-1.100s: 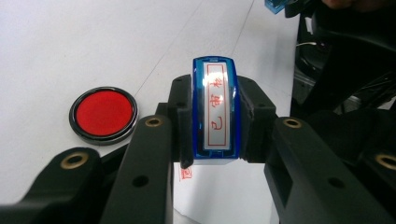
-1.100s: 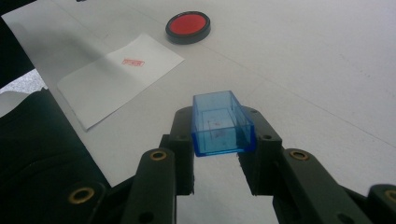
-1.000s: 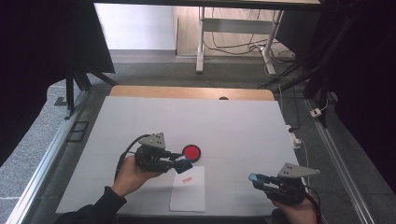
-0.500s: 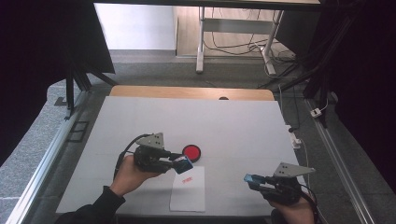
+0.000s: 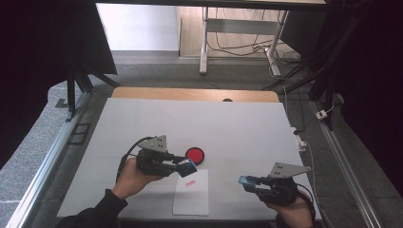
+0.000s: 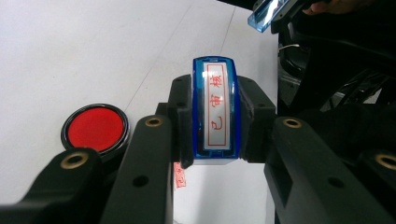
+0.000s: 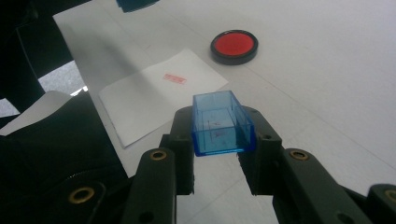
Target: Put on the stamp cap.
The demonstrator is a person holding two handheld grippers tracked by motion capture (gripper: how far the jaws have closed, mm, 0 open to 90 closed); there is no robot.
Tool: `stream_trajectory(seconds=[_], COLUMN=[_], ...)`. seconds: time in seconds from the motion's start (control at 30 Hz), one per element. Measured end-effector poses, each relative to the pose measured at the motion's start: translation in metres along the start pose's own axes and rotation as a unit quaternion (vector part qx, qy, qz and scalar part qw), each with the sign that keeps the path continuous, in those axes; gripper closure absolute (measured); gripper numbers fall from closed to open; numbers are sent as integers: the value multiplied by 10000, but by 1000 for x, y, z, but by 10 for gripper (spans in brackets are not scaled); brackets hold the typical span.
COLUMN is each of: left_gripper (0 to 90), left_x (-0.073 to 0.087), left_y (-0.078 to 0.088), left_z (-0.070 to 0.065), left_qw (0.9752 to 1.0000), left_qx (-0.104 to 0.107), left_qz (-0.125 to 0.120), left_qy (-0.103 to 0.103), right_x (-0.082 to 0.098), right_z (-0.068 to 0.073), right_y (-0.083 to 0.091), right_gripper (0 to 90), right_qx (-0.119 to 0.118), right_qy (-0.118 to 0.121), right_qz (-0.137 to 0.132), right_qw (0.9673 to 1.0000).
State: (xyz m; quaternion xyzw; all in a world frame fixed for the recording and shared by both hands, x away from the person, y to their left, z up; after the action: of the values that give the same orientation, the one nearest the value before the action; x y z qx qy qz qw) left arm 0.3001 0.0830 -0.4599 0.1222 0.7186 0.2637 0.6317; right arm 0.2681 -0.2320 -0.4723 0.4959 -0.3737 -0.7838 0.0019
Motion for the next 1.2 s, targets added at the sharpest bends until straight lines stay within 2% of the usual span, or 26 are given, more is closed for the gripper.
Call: stream_trajectory(seconds=[0.13,0.27,0.5,0.67,0.9,1.03,1.2], left_gripper=[701,701,701,701,701,701,701], left_x=[0,1,0,0,-1,-2,-3], left_y=[0,0,1,2,2,3,3], left_z=[0,1,1,1,-1,-2,-3], left_qw=[10000,10000,9999,9999,9999,9998,9995], left_qx=[-20,-52,-70,-67,13,54,127], left_qz=[2,21,12,2,-47,-75,-130], left_qy=[-24,-58,-93,-109,-157,-187,-264], right_x=[-3,-6,-11,-15,-21,-24,-29], right_z=[5,6,11,15,23,27,30], right_y=[-7,-12,-21,-28,-39,-48,-58], right_gripper=[685,685,685,685,685,686,686], right_qx=[-143,-190,-336,-457,-791,-1003,-1242], right_qy=[114,159,246,430,631,603,596], right_qz=[57,120,98,135,125,220,212], right_qw=[9998,9996,9991,9979,9948,9929,9902])
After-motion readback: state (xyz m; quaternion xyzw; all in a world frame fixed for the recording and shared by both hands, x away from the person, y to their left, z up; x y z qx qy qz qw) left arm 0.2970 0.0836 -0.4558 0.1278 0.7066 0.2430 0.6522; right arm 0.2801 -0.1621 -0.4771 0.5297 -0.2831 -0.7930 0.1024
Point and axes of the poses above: each handheld gripper's, and its own axes: y roughly backward along the jaws, x roughly out of its underside, z roughly to its left, the point moved 5 cm from there along -y, roughly forward along the jaws, and after that the axes turned 8 degrees about -y, right-handed, at the moved point
